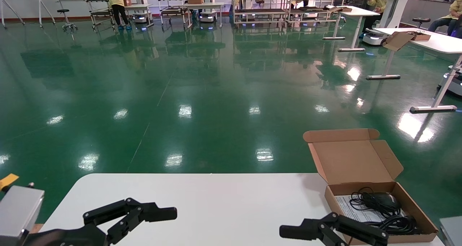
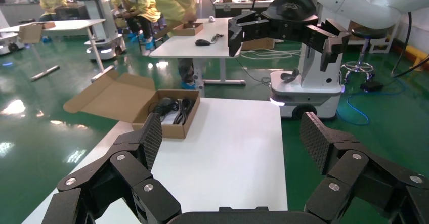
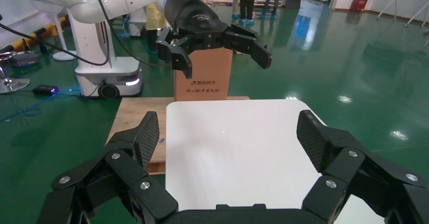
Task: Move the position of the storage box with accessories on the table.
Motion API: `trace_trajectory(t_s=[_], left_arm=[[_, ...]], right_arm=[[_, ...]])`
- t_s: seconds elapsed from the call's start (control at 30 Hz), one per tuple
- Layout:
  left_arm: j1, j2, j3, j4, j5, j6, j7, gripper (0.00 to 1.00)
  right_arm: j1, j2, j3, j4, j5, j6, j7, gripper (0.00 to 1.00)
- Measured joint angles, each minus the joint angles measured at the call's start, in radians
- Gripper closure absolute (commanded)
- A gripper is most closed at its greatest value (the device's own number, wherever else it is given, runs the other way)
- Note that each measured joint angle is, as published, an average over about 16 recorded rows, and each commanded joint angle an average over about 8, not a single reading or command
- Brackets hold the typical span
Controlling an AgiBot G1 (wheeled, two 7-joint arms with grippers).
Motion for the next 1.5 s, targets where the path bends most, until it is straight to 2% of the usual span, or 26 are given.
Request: trace_trajectory(t_s=[1.5], left_arm=[[0.0,0.0,0.0,0.0,0.0,0.0,0.0,0.0]], right_arm=[[0.016,-0.004,-0.012,-0.027,-0.006,0.005,0.007,0.0]])
